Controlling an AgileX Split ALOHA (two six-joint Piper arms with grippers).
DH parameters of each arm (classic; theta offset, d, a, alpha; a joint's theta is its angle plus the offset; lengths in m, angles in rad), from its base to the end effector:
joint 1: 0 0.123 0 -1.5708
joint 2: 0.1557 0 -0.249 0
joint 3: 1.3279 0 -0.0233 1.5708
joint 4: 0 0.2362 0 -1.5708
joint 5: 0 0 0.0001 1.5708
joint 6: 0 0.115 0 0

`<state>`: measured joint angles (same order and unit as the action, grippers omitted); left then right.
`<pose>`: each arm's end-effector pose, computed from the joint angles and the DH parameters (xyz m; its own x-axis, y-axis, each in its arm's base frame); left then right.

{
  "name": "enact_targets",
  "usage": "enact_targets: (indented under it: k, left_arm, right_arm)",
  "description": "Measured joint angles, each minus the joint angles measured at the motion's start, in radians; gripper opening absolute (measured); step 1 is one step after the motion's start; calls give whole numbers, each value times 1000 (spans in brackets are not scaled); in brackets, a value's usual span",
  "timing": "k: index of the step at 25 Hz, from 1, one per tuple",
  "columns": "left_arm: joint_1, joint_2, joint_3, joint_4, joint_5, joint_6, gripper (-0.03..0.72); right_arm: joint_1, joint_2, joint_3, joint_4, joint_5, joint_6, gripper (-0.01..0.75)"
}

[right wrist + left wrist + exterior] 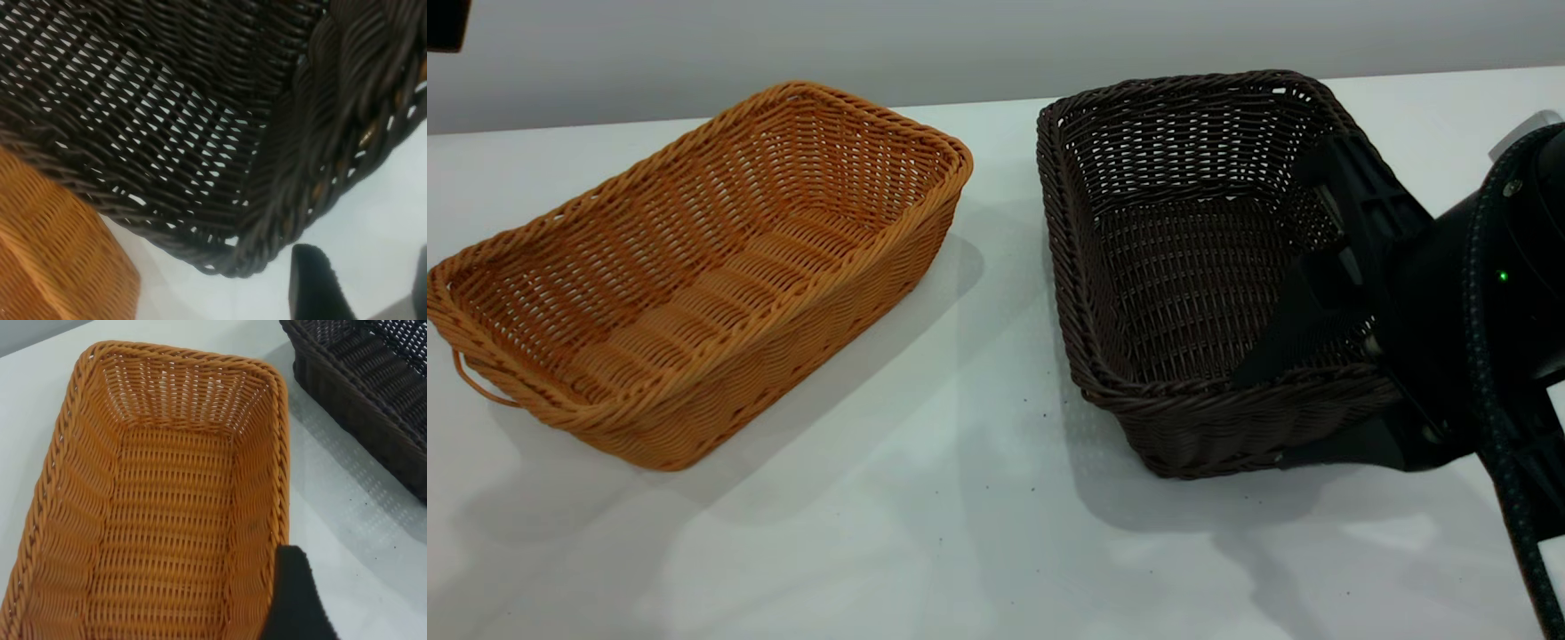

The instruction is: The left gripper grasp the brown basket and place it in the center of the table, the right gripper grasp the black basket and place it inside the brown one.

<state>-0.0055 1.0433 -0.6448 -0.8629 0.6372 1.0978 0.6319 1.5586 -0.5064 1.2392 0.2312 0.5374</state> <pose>0.2155 -0.0532 0.2341 -0.5364 0.3036 -0.7874 0.5453 0.8368 -0.0488 0.1837 0.1654 0.0916 -0.5154 0.8091 0.2824 0.8134 0.3581 0.4584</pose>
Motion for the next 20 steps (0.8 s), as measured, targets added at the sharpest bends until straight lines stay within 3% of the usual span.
enact_targets:
  k: [14,20]
  left_arm:
    - [0,0,-1,-28,0,0,405]
    - [0,0,-1,-26,1,0,406]
  right_arm:
    - [-3,2,0,12,-97,-15,321]
    - [-3,66,-1,12,-89,-10,321]
